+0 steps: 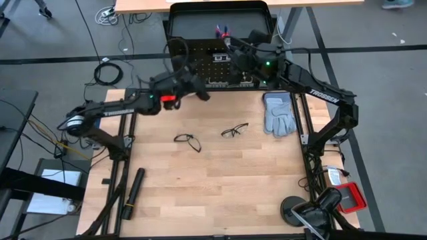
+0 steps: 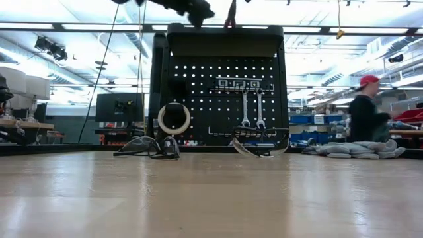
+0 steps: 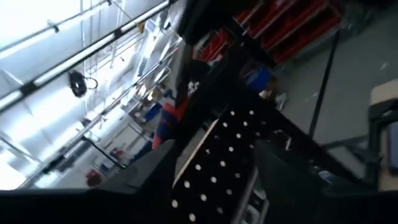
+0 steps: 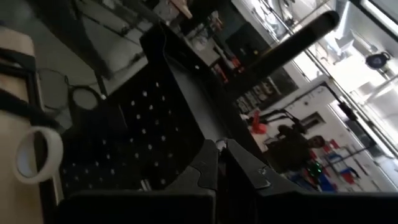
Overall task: Hang tools onto peg board
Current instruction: Remove the blue-orange pliers from the black pegboard
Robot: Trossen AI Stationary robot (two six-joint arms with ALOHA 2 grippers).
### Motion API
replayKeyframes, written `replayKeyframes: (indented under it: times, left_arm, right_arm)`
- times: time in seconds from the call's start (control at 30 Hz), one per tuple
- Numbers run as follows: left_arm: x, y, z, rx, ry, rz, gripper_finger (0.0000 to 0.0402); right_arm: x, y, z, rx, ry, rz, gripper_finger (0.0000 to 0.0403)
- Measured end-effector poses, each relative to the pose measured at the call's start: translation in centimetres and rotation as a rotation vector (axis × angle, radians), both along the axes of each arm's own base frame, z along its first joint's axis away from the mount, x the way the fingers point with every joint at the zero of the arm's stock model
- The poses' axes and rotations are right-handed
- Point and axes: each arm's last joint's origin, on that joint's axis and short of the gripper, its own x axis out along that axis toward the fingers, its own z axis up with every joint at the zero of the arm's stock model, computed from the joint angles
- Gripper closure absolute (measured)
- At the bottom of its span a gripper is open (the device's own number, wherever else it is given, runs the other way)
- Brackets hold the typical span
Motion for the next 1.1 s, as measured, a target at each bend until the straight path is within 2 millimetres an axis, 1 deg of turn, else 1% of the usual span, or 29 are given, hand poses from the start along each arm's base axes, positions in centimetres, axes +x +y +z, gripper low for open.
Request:
replayKeyframes:
  times: [0.17,0.2,0.33,0.47,0.57,0.7,0.77,0.83,1.0,1.03,1.1]
  left_arm:
    - [3.1,2.2,0.5,0.037,0.077,0.063,0.0136]
    - [3.7,2.7,0.8,0.043,0.070,0.074,0.0130]
    - [5.1,4.6,1.5,0.047,0.048,0.129,0.0118]
    - [5.8,6.3,1.9,0.059,0.041,0.144,0.0117]
    - [5.8,6.8,1.9,0.080,0.053,0.130,0.0118]
    - [5.8,7.0,1.8,0.091,0.074,0.119,0.0125]
    - [5.7,7.2,1.9,0.121,0.104,0.131,0.0146]
    - [5.7,7.2,1.9,0.151,0.136,0.140,0.0187]
    - [5.5,6.8,2.5,0.175,0.131,0.158,0.0338]
    - [5.5,6.8,2.5,0.175,0.130,0.159,0.0352]
    - [5.6,6.6,2.5,0.174,0.131,0.165,0.0352]
  right_arm:
    - [-0.1,0.2,0.0,0.031,-0.015,0.028,0.0382]
    - [-0.1,0.3,-0.1,0.043,-0.015,0.028,0.0381]
    - [-0.1,0.4,-0.4,0.090,-0.018,0.028,0.0381]
    - [0.0,1.0,-1.1,0.148,0.014,0.064,0.0383]
    - [0.2,1.3,-1.7,0.184,0.049,0.084,0.0386]
    - [0.0,1.1,-1.7,0.191,0.045,0.063,0.0398]
    - [0.0,0.9,-1.7,0.190,0.043,0.057,0.0397]
    - [-0.1,0.8,-1.7,0.193,0.037,0.053,0.0396]
    - [-0.2,0.9,-1.9,0.231,0.040,0.036,0.0396]
    - [-0.4,0.9,-2.0,0.243,0.041,0.031,0.0395]
    - [-0.7,1.0,-1.8,0.258,0.027,0.023,0.0393]
